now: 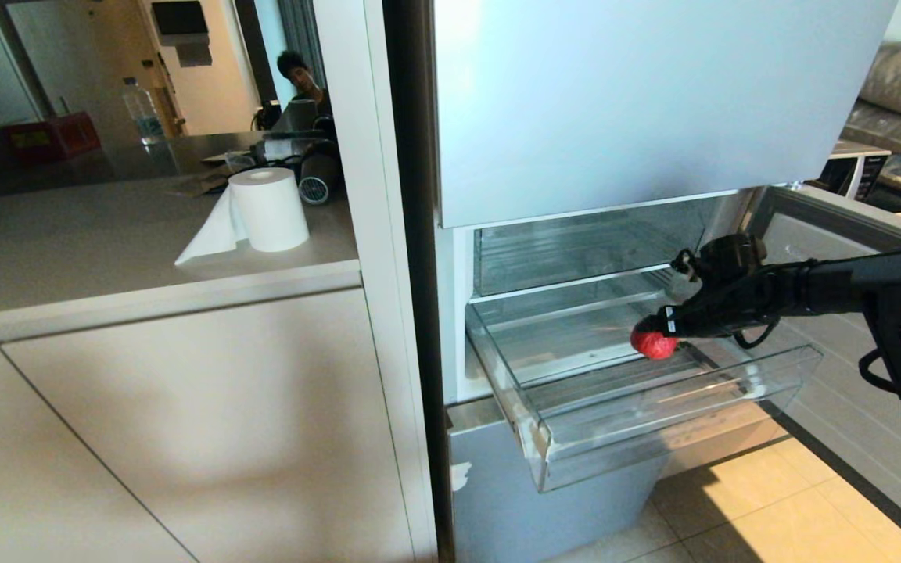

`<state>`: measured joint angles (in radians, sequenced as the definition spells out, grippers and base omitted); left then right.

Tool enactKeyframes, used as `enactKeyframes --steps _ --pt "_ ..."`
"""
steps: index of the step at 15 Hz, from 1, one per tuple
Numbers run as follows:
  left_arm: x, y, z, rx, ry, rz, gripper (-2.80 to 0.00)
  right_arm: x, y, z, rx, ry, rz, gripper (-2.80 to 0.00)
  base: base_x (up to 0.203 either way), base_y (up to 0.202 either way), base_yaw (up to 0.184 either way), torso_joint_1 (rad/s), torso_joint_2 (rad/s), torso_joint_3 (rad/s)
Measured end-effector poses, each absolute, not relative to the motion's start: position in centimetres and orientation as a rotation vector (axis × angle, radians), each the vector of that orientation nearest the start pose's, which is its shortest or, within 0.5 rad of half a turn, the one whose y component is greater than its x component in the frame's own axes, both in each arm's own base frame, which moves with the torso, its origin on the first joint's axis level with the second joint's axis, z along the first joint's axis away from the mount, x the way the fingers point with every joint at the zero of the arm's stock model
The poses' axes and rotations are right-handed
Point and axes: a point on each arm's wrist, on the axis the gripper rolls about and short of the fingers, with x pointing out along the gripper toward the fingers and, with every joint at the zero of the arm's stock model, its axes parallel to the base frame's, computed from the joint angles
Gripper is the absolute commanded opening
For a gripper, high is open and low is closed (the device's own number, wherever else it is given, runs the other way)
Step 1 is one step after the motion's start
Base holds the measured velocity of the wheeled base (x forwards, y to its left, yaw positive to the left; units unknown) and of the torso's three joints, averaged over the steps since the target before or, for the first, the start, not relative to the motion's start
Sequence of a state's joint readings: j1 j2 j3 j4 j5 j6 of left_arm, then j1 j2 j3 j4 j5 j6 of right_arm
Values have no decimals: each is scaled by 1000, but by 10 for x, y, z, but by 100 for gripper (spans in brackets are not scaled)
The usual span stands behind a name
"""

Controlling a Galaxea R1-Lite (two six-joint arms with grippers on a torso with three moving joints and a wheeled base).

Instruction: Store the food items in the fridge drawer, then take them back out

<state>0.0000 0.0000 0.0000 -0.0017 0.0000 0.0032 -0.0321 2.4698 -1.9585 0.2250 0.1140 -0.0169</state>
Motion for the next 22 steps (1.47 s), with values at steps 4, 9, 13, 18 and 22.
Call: enactKeyframes --steps 4,9,13,18,22 --pt "-23 0 76 3 -2 0 -280 506 -15 86 15 717 90 0 0 0 0 0 0 0" --pt "-23 0 76 4 -1 0 -280 509 -15 75 8 726 97 0 0 0 0 0 0 0" --pt "-23 0 76 4 -2 0 -280 506 -14 72 17 761 114 0 0 0 0 0 0 0" --pt "-23 0 76 3 -2 0 -280 505 -13 74 22 768 126 0 0 0 0 0 0 0" --pt "-23 0 76 3 -2 0 -280 505 -13 74 21 768 128 -280 0 0 0 0 0 0"
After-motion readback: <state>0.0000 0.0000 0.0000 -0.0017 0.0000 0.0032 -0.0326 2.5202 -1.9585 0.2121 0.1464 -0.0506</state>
